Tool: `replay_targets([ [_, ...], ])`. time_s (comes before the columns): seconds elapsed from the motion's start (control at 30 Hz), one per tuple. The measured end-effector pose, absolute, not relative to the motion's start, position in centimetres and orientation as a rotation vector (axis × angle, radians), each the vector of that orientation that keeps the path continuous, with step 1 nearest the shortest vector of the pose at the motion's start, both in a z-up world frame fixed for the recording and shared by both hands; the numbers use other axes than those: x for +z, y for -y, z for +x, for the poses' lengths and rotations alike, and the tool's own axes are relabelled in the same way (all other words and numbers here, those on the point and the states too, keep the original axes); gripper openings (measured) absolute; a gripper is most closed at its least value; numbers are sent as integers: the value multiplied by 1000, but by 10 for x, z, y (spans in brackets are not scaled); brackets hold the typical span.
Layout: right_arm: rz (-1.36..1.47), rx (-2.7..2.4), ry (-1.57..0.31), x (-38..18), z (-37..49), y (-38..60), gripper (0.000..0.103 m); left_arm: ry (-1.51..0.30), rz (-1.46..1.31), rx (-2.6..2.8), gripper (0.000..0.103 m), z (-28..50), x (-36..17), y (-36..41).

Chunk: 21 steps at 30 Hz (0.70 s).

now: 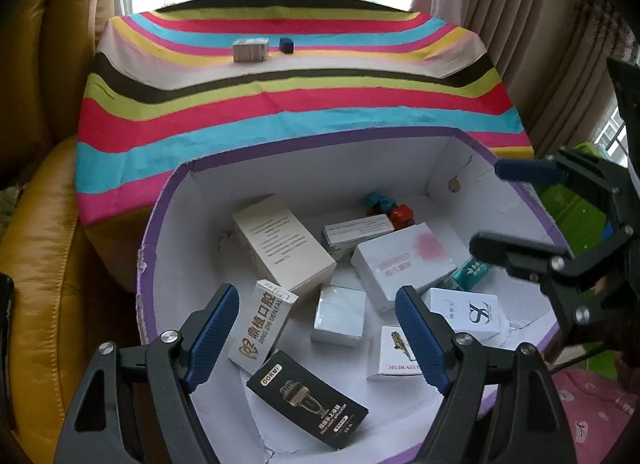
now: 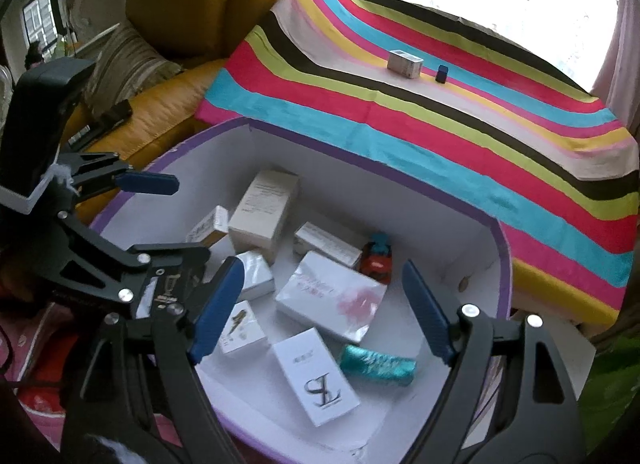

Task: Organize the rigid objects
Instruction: 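Move both tools back toward the last boxes on the tablecloth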

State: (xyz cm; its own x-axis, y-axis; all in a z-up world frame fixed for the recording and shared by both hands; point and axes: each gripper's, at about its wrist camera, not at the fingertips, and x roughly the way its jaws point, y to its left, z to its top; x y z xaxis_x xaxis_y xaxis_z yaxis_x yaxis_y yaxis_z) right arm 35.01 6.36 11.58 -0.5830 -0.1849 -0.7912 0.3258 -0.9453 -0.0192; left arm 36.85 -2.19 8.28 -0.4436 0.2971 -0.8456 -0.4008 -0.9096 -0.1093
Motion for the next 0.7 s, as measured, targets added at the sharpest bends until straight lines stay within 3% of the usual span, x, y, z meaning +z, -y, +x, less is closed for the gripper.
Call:
replay_targets([
  [0.37, 1261, -2585, -274, 116, 281, -83, 89, -110, -1386, 2293, 81, 306, 88, 11],
  [0.7, 1302, -2588, -241, 99, 174, -102, 89, -85, -1393, 2416, 83, 165, 77, 5],
])
